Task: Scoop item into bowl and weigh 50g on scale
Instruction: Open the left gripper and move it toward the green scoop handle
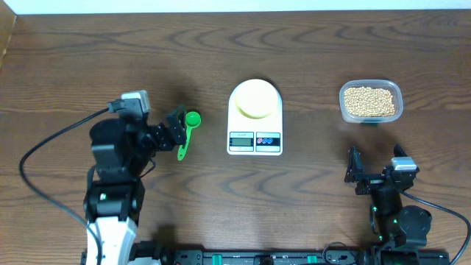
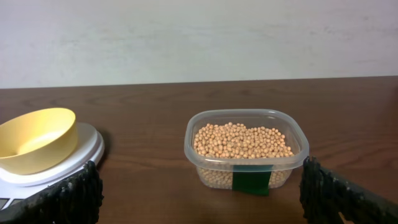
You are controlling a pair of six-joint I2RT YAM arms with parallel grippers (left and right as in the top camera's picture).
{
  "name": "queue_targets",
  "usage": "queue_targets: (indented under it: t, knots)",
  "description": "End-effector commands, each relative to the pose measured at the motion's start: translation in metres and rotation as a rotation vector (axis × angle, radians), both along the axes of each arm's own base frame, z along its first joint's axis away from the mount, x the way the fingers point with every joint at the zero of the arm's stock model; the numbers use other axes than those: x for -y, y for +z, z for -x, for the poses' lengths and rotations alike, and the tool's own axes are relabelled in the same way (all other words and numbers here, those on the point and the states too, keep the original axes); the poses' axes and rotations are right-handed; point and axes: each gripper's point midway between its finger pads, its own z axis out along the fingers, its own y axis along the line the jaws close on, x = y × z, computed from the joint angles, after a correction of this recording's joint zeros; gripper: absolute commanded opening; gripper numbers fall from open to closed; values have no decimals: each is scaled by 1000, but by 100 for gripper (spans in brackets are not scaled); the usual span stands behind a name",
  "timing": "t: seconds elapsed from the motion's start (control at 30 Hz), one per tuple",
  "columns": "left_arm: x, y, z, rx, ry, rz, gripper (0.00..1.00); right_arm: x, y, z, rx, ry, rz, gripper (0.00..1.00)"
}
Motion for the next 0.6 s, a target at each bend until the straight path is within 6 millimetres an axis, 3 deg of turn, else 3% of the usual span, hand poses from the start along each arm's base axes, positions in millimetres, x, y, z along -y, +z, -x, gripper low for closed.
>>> queue_targets:
  t: [0.0,0.33,0.57]
  knots:
    - [2,-16,-6,-74,-17,17,98,1,0,0,1,-5,-9,99]
    - [2,-82,-14,-290,-14,29,98,1,0,0,1,-5,-9,99]
    - [2,-106,-14,-368,-14,34,98,1,0,0,1,-5,-9,99]
